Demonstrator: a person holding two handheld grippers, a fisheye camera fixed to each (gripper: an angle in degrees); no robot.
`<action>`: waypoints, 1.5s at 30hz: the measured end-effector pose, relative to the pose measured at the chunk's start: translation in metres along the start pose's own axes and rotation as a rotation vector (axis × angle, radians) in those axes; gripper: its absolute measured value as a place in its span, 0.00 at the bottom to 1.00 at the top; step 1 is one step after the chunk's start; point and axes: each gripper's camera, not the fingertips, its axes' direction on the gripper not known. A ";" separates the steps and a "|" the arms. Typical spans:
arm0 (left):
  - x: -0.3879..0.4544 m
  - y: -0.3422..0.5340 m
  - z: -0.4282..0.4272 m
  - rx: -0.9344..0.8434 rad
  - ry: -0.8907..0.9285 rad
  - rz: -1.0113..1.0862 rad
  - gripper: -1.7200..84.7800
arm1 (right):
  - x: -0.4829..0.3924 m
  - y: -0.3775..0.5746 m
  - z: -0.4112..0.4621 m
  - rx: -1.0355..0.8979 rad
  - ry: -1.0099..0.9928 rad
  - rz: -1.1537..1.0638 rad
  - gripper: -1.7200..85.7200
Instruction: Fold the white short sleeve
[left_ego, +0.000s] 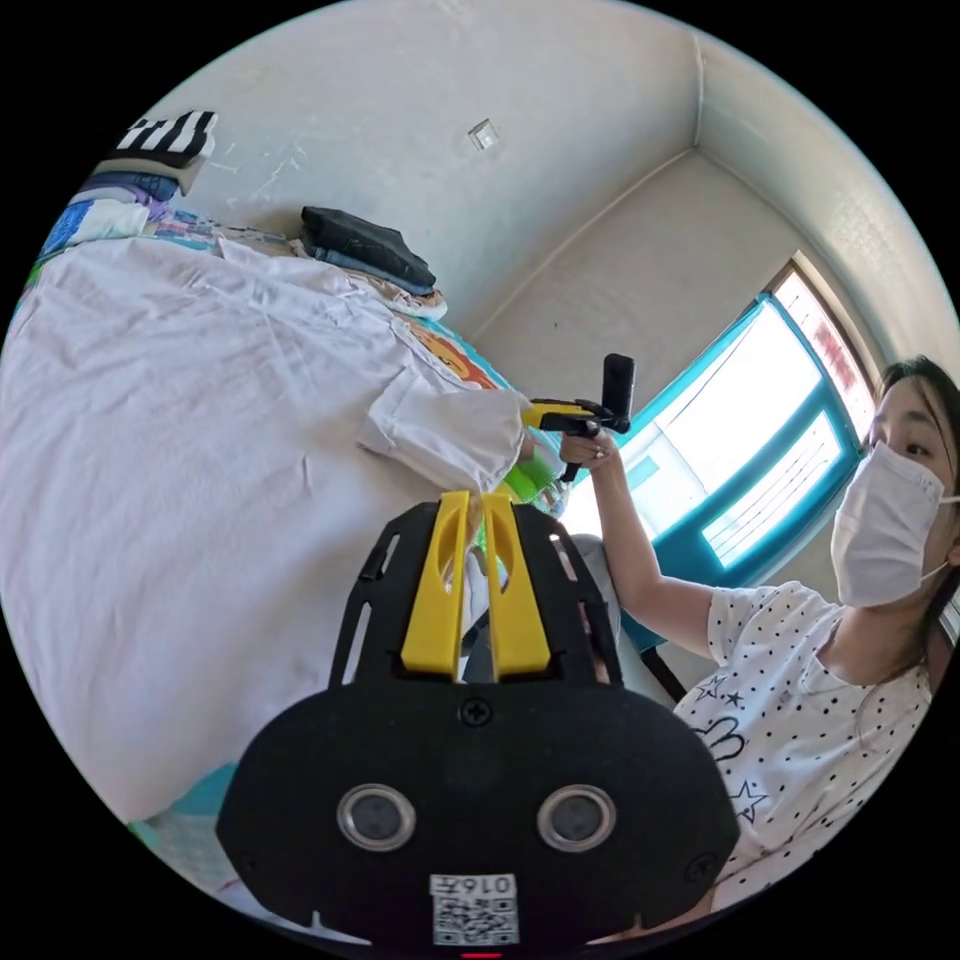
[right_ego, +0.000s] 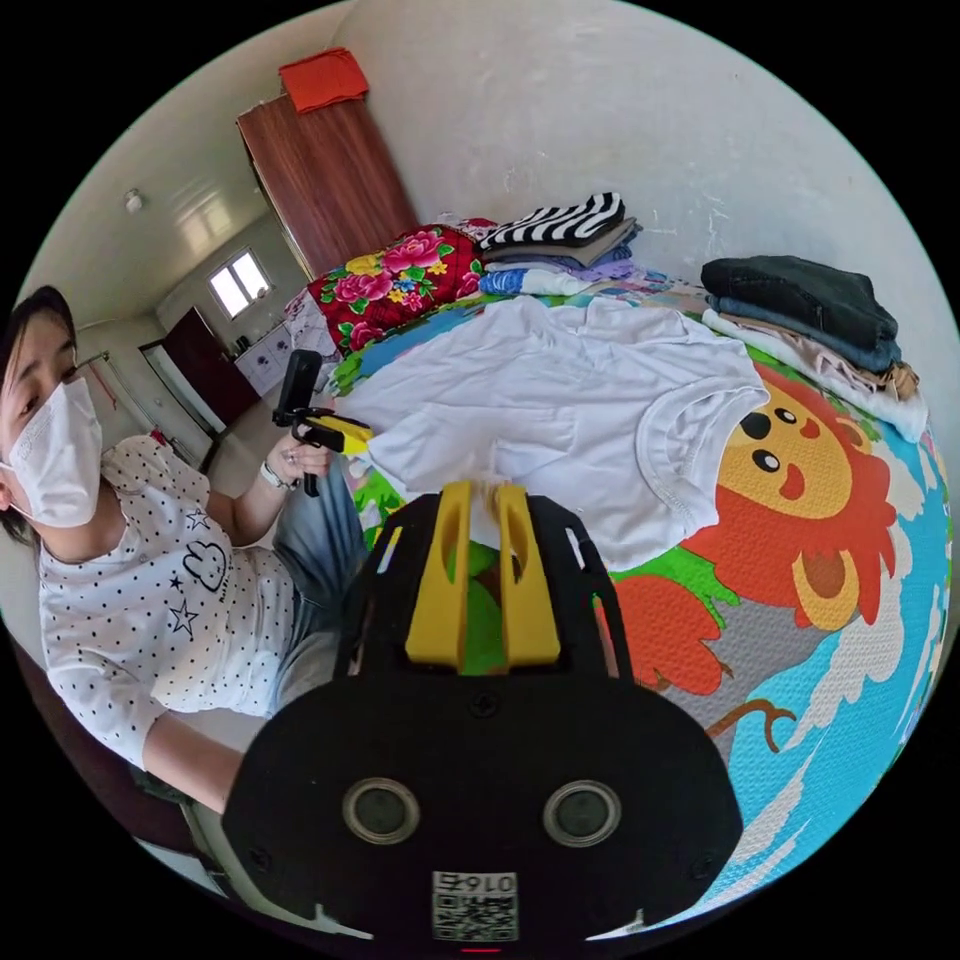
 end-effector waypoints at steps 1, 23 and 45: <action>0.001 0.001 0.000 0.000 -0.001 0.004 0.01 | -0.006 0.001 0.003 -0.017 0.007 -0.022 0.05; 0.014 0.043 0.022 -0.044 -0.004 0.039 0.01 | -0.072 0.049 0.027 -0.072 0.059 -0.112 0.11; 0.010 0.050 0.023 -0.036 -0.012 0.101 0.01 | -0.126 0.081 0.031 -0.036 0.128 -0.274 0.03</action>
